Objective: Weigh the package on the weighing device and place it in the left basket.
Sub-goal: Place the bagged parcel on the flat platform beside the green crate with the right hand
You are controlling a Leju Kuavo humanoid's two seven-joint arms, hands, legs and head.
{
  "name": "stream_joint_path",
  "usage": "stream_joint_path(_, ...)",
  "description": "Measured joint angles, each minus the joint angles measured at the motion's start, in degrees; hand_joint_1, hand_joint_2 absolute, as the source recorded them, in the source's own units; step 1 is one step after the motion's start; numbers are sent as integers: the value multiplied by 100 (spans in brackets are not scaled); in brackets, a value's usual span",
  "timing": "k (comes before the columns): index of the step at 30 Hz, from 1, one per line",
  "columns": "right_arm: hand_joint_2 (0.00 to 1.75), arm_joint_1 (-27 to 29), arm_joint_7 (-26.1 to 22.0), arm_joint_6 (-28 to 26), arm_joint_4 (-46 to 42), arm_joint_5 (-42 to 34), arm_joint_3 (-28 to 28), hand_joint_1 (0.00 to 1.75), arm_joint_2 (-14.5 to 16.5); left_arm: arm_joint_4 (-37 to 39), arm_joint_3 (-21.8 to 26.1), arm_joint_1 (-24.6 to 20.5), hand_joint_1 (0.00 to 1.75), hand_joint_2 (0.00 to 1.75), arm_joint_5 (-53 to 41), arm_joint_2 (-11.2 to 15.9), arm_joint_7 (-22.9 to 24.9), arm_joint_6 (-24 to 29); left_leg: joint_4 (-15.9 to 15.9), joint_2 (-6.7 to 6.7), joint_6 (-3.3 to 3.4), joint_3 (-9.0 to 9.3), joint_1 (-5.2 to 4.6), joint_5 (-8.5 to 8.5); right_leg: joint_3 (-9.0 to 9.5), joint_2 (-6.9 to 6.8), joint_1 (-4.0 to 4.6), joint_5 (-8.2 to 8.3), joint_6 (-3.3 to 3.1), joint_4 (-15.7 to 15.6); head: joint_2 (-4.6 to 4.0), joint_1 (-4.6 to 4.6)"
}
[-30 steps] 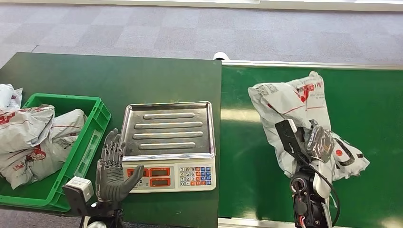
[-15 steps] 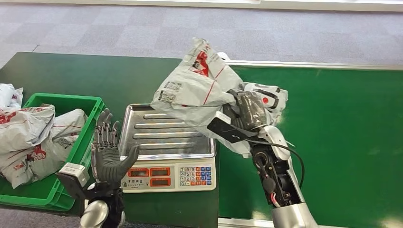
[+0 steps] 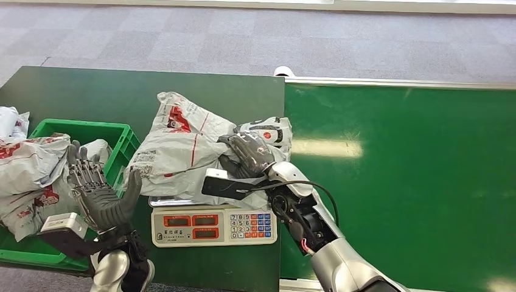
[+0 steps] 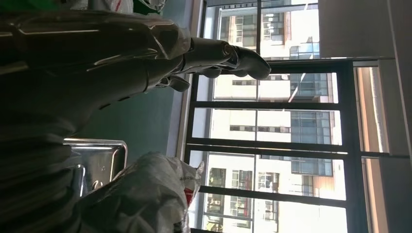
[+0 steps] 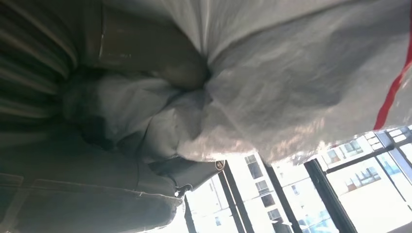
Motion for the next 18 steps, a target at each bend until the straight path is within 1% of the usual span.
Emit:
stream_joint_path(1,175,-10,-7,-49,76,-3,45,0,21,-31,36,11,0,175,43,-1,0,28,0,1,0,0,0,0,0,0,0,0,0,0,0,1)
stream_joint_path(6,175,-9,-95,-359,297,-100,152,0,56,-179,202,116,0,175,127,-3,0,76,0,1,0,-1,-1,0,-1,0,-1,0,0,0,0,1)
stream_joint_path(11,175,60,-265,-683,312,-420,119,0,26,-382,319,287,0,175,-42,-25,0,135,0,2,0,0,0,-1,-4,1,-1,0,0,-1,0,2)
stream_joint_path(15,175,270,-552,-731,10,-994,-80,0,-38,-460,339,418,0,175,-271,-41,-1,170,0,2,0,0,0,-1,-4,1,-1,0,0,-1,0,1)
stream_joint_path(18,175,492,-783,-551,-427,-1558,-289,0,-113,-463,321,459,0,175,-428,-41,-1,133,0,2,0,0,-1,-1,-4,1,-1,0,0,-2,0,2)
